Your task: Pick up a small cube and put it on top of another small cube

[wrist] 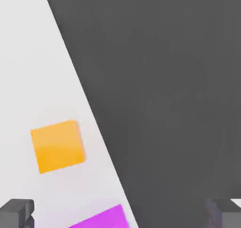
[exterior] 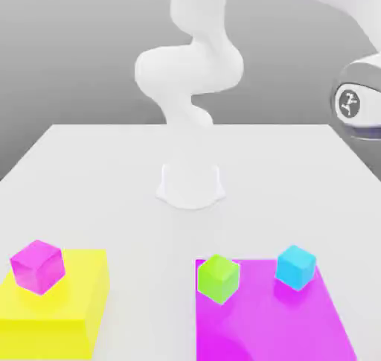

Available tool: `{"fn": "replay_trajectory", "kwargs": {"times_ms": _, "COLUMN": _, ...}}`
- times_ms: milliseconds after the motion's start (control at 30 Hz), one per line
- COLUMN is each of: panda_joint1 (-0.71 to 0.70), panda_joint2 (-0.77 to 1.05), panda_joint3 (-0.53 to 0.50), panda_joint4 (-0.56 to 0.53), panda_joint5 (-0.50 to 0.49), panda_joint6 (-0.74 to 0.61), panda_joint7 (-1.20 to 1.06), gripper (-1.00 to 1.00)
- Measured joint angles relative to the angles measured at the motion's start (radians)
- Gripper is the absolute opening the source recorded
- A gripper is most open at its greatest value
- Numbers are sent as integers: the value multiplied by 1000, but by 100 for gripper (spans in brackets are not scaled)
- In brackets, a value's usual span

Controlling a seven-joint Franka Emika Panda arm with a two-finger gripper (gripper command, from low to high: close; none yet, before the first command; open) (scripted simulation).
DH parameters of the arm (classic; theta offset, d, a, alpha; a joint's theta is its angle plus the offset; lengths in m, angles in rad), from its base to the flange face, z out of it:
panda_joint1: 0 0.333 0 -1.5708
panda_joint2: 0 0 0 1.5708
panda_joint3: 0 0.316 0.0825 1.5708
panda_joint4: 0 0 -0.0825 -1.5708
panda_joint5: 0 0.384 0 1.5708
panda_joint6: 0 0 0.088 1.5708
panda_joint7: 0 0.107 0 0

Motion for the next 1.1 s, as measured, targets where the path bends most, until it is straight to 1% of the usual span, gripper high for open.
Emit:
{"fn": "replay_trajectory", "kwargs": {"times_ms": 100, "panda_joint1": 30, "panda_joint2": 110, "panda_joint3": 10, "panda_joint4": 23, "panda_joint5": -42, "panda_joint6": 26, "panda_joint7": -37, "gripper": 0}}
{"fn": "replay_trajectory", "kwargs": {"times_ms": 200, "panda_joint1": 49, "panda_joint2": 219, "panda_joint3": -5, "panda_joint4": 49, "panda_joint5": -66, "panda_joint6": 96, "panda_joint7": -34, "gripper": 0}}
{"fn": "replay_trajectory", "kwargs": {"times_ms": 233, "panda_joint1": 53, "panda_joint2": 248, "panda_joint3": -10, "panda_joint4": 56, "panda_joint5": -71, "panda_joint6": 117, "panda_joint7": -31, "gripper": -100}}
{"fn": "replay_trajectory", "kwargs": {"times_ms": 433, "panda_joint1": 56, "panda_joint2": 262, "panda_joint3": -13, "panda_joint4": 59, "panda_joint5": -72, "panda_joint6": 125, "panda_joint7": -31, "gripper": -100}}
{"fn": "replay_trajectory", "kwargs": {"times_ms": 500, "panda_joint1": 52, "panda_joint2": 228, "panda_joint3": -7, "panda_joint4": 51, "panda_joint5": -66, "panda_joint6": 99, "panda_joint7": -36, "gripper": -100}}
{"fn": "replay_trajectory", "kwargs": {"times_ms": 600, "panda_joint1": 34, "panda_joint2": 130, "panda_joint3": 1, "panda_joint4": 24, "panda_joint5": -46, "panda_joint6": 29, "panda_joint7": -44, "gripper": -100}}
{"fn": "replay_trajectory", "kwargs": {"times_ms": 1033, "panda_joint1": -233, "panda_joint2": -250, "panda_joint3": -304, "panda_joint4": -237, "panda_joint5": 23, "panda_joint6": -73, "panda_joint7": 149, "gripper": -100}}
{"fn": "replay_trajectory", "kwargs": {"times_ms": 1100, "panda_joint1": -320, "panda_joint2": -314, "panda_joint3": -355, "panda_joint4": -286, "panda_joint5": 28, "panda_joint6": -89, "panda_joint7": 188, "gripper": -100}}
